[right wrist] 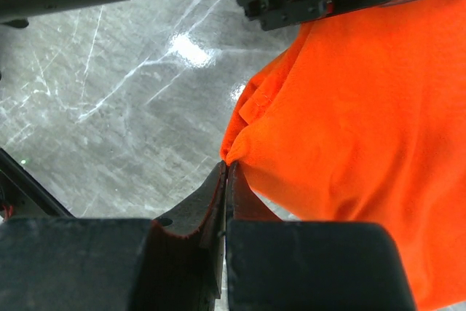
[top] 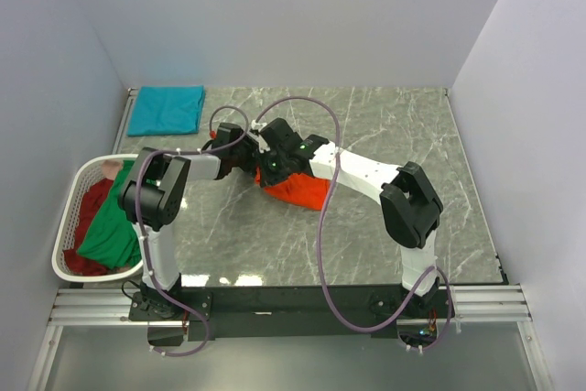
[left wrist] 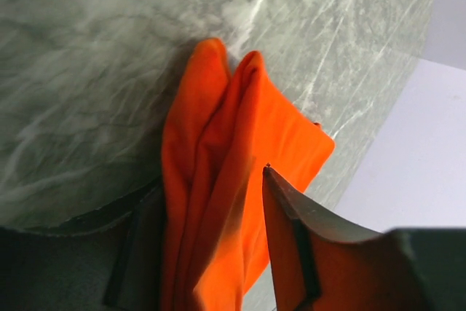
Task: Fold and stack the t-shirts
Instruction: Neatly place the folded tshirt to the corner
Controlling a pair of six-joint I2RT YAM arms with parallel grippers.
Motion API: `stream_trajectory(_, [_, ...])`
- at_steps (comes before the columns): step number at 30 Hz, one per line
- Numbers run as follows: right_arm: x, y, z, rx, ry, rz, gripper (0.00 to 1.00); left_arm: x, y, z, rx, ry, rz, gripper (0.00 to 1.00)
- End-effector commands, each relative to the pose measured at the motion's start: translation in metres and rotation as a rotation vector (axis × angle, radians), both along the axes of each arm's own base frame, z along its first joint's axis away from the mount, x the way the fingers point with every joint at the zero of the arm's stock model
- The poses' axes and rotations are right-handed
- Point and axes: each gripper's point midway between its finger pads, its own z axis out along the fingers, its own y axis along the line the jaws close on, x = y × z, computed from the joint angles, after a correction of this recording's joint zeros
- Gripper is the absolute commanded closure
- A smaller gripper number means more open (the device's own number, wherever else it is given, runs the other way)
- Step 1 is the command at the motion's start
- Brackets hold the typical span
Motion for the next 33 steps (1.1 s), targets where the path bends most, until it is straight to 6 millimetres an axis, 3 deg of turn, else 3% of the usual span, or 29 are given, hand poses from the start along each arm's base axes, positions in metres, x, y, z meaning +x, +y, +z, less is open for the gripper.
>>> stream_trajectory(1, [0.010,0.009,0.018,0.047,-0.038,-0.022,1.00,-0.032,0.026,-0.040,0.129,0.133,0.033,0.46])
stream_trajectory(5, [0.003,0.008,0.019,0.056,-0.022,-0.011,1.00,-0.023,0.024,-0.038,0.130,0.105,0.032,0.57])
stream_trajectory(10, [-0.006,0.011,0.021,0.071,-0.012,0.015,1.00,-0.009,0.020,-0.035,0.139,0.076,-0.002,0.89])
stream_trajectory(11, [-0.008,0.012,0.021,0.074,-0.007,0.021,1.00,-0.007,0.020,-0.033,0.145,0.067,-0.007,1.00])
stream_trajectory(12, [-0.008,0.012,0.022,0.075,-0.006,0.024,0.99,-0.004,0.023,-0.032,0.168,0.055,-0.014,1.00])
stream_trajectory(15, [-0.004,0.009,0.024,0.072,-0.023,0.026,0.83,0.009,0.028,-0.021,0.239,0.004,-0.052,1.00])
stream_trajectory(16, [0.001,0.004,0.027,0.076,-0.026,0.016,0.74,0.018,0.029,-0.013,0.265,-0.021,-0.064,1.00])
stream_trajectory(17, [0.004,0.001,0.028,0.078,-0.025,0.008,0.55,0.020,0.032,-0.013,0.302,-0.018,-0.086,1.00])
stream_trajectory(18, [0.007,-0.003,0.027,0.077,-0.024,0.003,0.47,0.024,0.038,-0.020,0.365,-0.028,-0.140,1.00])
stream_trajectory(19, [0.009,-0.007,0.027,0.075,-0.026,-0.001,0.41,0.039,0.039,-0.008,0.395,-0.059,-0.152,1.00])
stream_trajectory(21, [0.019,-0.018,0.026,0.062,-0.039,-0.026,0.26,0.042,0.056,-0.018,0.443,-0.022,-0.197,1.00])
stream_trajectory(23, [0.029,-0.029,0.029,0.045,-0.064,-0.047,0.16,0.056,0.065,-0.008,0.469,-0.034,-0.210,1.00])
stream_trajectory(24, [0.033,-0.034,0.030,0.041,-0.073,-0.058,0.15,0.063,0.075,-0.009,0.498,-0.045,-0.225,1.00])
stream_trajectory(26, [0.042,-0.049,0.032,0.008,-0.105,-0.068,0.13,0.087,0.089,0.011,0.547,-0.107,-0.235,1.00])
stream_trajectory(30, [0.055,-0.074,0.032,-0.045,-0.142,-0.093,0.12,0.110,0.114,0.025,0.638,-0.173,-0.275,1.00])
stream_trajectory(31, [0.055,-0.082,0.030,-0.066,-0.147,-0.086,0.11,0.124,0.117,0.043,0.655,-0.222,-0.277,1.00])
stream_trajectory(32, [0.056,-0.087,0.029,-0.076,-0.150,-0.091,0.11,0.130,0.121,0.048,0.674,-0.241,-0.289,1.00])
stream_trajectory(33, [0.057,-0.092,0.028,-0.087,-0.155,-0.094,0.11,0.136,0.130,0.045,0.704,-0.248,-0.316,1.00])
